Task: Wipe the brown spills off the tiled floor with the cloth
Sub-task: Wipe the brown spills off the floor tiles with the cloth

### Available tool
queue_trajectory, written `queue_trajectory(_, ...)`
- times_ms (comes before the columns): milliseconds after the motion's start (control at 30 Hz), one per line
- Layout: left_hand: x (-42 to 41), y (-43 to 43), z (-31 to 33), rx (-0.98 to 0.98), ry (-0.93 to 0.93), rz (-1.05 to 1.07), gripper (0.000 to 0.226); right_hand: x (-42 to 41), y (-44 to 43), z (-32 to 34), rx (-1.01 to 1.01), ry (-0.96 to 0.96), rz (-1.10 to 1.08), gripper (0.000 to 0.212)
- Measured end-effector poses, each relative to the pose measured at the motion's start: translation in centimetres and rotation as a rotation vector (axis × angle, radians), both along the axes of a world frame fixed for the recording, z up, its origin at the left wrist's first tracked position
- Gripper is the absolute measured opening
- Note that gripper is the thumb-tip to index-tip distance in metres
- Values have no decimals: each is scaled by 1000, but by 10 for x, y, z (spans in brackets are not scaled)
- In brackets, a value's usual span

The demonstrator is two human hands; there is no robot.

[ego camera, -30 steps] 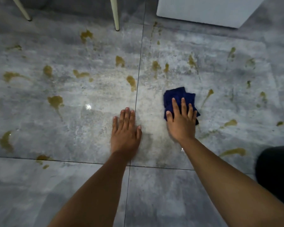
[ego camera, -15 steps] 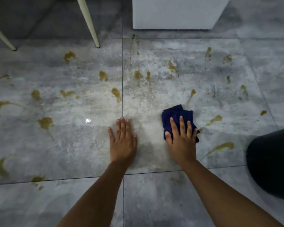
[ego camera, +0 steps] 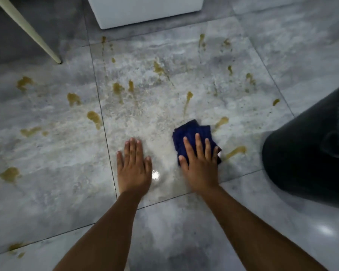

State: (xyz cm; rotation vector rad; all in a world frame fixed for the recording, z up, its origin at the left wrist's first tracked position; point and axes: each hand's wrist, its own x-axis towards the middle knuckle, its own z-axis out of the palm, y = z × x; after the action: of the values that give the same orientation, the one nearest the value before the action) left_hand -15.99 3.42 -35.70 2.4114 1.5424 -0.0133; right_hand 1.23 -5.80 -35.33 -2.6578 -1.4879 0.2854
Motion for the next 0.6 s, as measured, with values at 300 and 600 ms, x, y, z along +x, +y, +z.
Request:
queue_trajectory(300,-1,-2,3,-12,22,4,61,-21,-75,3,4,-26,109,65)
queue_trajectory(600,0,1,2,-15,39,-12,62,51,1,7,-81,-2,83,62)
